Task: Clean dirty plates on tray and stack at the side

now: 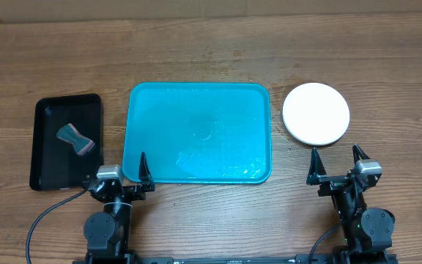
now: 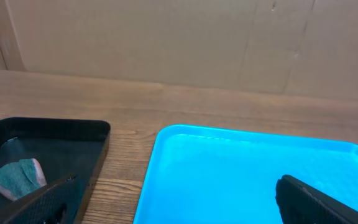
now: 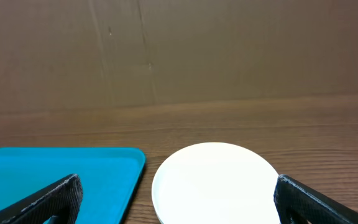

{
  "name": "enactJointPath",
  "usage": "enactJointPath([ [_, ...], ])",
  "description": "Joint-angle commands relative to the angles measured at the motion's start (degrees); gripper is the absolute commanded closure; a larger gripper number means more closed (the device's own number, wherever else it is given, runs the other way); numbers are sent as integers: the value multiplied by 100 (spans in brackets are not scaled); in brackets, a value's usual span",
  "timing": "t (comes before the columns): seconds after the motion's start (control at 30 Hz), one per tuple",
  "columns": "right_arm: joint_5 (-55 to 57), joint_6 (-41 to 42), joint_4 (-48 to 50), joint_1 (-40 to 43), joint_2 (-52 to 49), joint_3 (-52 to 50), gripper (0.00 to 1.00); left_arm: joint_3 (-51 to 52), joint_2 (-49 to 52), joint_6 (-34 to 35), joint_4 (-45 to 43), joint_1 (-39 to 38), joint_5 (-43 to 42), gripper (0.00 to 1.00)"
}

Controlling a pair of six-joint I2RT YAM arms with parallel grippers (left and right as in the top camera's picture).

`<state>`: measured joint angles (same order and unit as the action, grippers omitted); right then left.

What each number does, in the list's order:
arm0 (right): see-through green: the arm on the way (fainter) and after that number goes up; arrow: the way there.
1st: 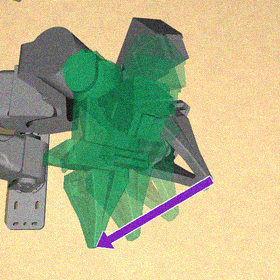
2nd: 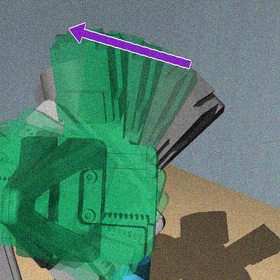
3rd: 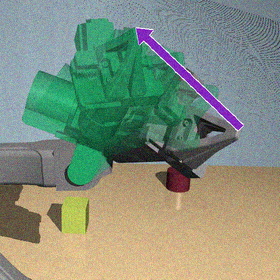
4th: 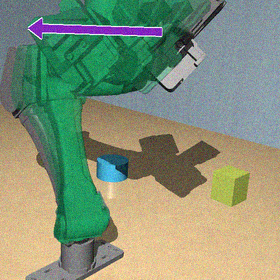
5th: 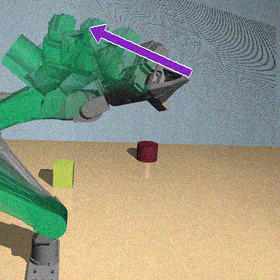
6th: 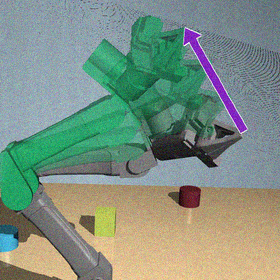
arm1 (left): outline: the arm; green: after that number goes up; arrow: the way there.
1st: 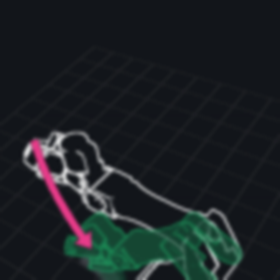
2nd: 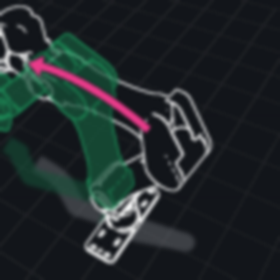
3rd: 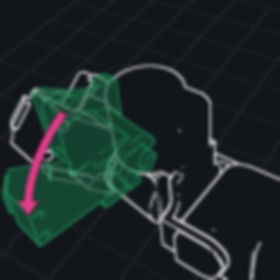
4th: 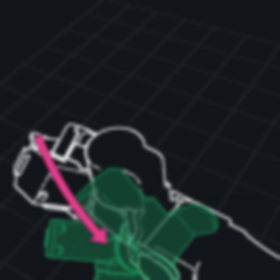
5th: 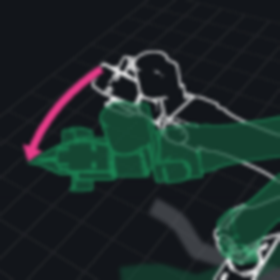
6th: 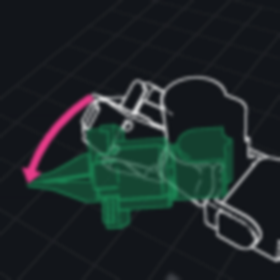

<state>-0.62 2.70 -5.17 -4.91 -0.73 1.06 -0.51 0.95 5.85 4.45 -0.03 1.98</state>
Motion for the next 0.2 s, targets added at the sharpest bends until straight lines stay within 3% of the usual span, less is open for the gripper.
enactJointPath([
  [0.0, 57, -55, 33, 15, 57, -59, 0, 24, -70, -7, -15, 0, -13, 0],
  [0.17, 57, -55, 33, 15, 57, -59, 0, 24, -70, -7, -15, 0, -13, 0],
])
